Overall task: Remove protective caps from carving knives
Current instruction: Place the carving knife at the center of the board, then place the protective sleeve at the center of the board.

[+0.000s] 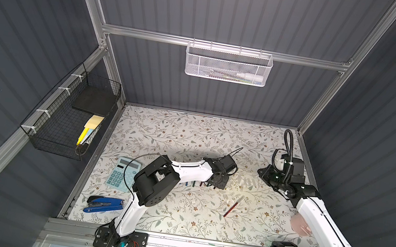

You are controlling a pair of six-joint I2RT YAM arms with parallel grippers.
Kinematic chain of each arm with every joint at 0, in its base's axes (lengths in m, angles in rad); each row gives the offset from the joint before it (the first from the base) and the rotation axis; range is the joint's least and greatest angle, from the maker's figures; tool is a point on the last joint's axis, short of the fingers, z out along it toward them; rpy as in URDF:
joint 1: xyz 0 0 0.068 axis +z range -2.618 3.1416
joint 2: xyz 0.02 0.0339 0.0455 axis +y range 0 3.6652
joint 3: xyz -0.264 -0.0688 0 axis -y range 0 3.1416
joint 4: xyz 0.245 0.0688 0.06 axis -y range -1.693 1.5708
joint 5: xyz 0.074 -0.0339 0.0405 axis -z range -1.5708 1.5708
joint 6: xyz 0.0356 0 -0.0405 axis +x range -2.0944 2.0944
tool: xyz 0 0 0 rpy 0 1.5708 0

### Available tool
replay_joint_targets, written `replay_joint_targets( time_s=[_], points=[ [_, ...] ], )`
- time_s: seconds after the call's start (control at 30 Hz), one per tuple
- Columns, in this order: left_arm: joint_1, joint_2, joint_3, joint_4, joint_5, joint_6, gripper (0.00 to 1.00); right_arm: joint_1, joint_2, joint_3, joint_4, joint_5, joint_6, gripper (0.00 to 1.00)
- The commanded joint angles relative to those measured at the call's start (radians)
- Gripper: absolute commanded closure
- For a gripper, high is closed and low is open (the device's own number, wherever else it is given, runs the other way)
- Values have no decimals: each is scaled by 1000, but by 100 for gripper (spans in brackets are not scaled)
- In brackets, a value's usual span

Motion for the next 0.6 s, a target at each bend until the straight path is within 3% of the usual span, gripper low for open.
replay_joint_targets(
  time_s=[0.0,0.23,0.57],
  points=[
    [6,-24,-21,-17,13,-3,71,-4,0,-14,-16,12,-8,92],
    [7,-94,6,-35,13,12,59,-5,72,8,-126,157,-67,92],
    [6,-283,-15,-16,-67,40,52,-7,247,64,-195,367,-147,95]
  ],
)
